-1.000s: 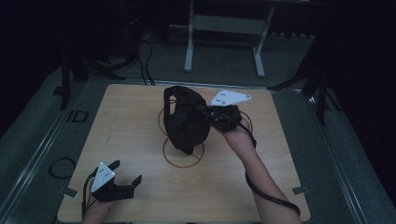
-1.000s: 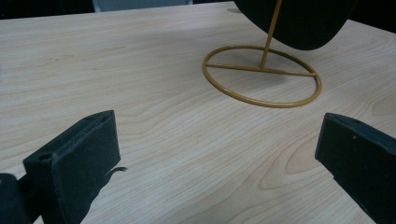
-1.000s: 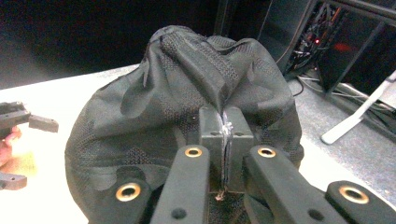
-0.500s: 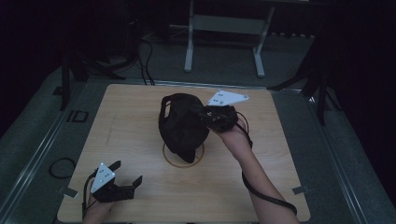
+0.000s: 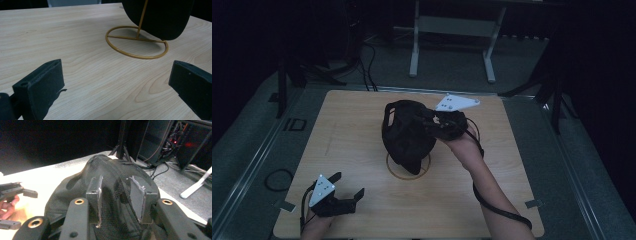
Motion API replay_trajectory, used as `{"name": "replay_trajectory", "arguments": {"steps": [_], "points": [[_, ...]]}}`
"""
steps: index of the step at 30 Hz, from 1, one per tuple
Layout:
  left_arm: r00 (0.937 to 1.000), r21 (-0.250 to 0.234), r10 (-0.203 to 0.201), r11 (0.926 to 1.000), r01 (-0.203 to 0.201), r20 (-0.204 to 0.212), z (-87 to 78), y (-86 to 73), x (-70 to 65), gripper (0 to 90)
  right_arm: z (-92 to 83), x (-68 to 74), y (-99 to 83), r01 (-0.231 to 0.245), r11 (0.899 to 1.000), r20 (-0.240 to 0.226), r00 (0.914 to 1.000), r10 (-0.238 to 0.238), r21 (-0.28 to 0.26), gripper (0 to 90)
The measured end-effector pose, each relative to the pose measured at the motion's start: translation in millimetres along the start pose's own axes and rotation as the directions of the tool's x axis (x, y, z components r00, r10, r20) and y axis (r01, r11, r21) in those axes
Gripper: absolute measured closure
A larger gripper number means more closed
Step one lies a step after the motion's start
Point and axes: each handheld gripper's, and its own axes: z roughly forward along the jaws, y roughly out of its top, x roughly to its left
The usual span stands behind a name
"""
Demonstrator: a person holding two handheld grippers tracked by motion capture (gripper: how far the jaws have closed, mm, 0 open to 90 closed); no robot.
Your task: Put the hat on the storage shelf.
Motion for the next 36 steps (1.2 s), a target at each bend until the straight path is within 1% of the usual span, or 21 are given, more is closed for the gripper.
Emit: {"name": "replay_trajectory", "arguments": {"steps": [3,8,12,13,16,18,20,21,22,23,25,26,28,29,31,33,36], "points": [[1.0,0.007,-0.001,1.0,0.001,0.002,0.7,-1.0,0.1,0.4,-2.7,-1.1,-1.4,0.001,1.0,0.004,1.0,-0.001,0.001,54.4],[1.0,0.006,0.002,1.0,-0.002,0.002,1.2,-1.2,0.1,0.4,-7.1,-2.8,-3.0,-0.002,1.0,0.007,1.0,0.002,-0.003,41.8],[1.0,0.011,0.002,0.9999,-0.002,0.004,1.4,-2.4,-0.4,0.4,-9.3,-3.2,-6.1,-0.002,1.0,-0.006,1.0,0.002,0.006,34.4],[1.0,0.013,0.002,0.9999,-0.002,0.005,1.2,-2.5,0.0,0.4,-10.1,-2.9,-7.4,-0.002,1.0,-0.003,1.0,0.002,0.005,32.9],[1.0,0.012,-0.001,0.9999,0.001,0.001,0.7,-2.3,0.7,0.4,-13.1,-3.9,-11.0,-0.015,1.0,-0.009,0.9998,0.015,-0.001,27.8],[1.0,0.011,-0.002,0.9999,0.002,-0.001,0.7,-2.2,0.7,0.4,-16.1,-4.7,-12.9,-0.029,1.0,-0.009,0.9995,0.029,-0.01,26.6],[1.0,0.015,0.001,0.9999,-0.001,-0.001,0.8,-2.4,0.7,0.4,-19.5,-6.8,-14.2,-0.04,0.999,-0.016,0.9991,0.04,-0.024,22.8],[1.0,0.015,-0.001,0.9999,0.001,0.0,1.0,-2.5,0.7,0.4,-20.9,-7.6,-14.8,-0.048,0.999,-0.02,0.9987,0.047,-0.024,19.4],[1.0,0.016,0.0,0.9999,0.0,0.0,1.1,-2.5,0.7,0.4,-22.2,-8.5,-15.5,-0.037,0.999,-0.028,0.9989,0.037,-0.02,17.5],[1.0,0.016,0.001,0.9999,-0.001,0.0,1.2,-2.5,0.6,0.4,-23.9,-9.1,-16.5,-0.039,0.999,-0.023,0.999,0.038,-0.024,17.4],[1.0,0.016,-0.001,0.9999,0.001,0.002,1.3,-2.5,0.7,0.4,-27.0,-11.3,-18.7,-0.051,0.998,-0.034,0.9982,0.049,-0.038,14.9],[1.0,0.017,0.001,0.9999,-0.001,0.001,1.3,-2.5,0.7,0.4,-28.4,-12.6,-19.9,-0.052,0.998,-0.026,0.9984,0.05,-0.043,14.8],[1.0,0.018,0.001,0.9998,-0.001,0.002,1.3,-2.5,0.8,0.4,-30.6,-14.1,-22.7,-0.047,0.998,-0.022,0.9987,0.046,-0.036,13.9],[1.0,0.017,0.0,0.9999,0.0,0.003,1.3,-2.5,0.7,0.4,-31.3,-14.9,-24.1,-0.045,0.998,-0.006,0.999,0.045,-0.033,13.9],[1.0,0.019,0.002,0.9998,-0.002,0.002,1.2,-2.5,0.8,0.4,-32.0,-16.8,-27.2,-0.046,0.999,-0.004,0.9989,0.046,-0.022,13.9],[1.0,0.018,0.0,0.9998,0.0,0.002,1.0,-2.5,1.0,0.4,-32.9,-17.7,-30.8,-0.037,0.999,0.015,0.9992,0.037,-0.015,13.9],[1.0,0.015,-0.001,0.9999,0.001,-0.001,0.6,-2.4,1.2,0.4,-34.7,-20.2,-36.9,-0.043,0.999,0.03,0.9986,0.044,-0.024,13.9]]}}
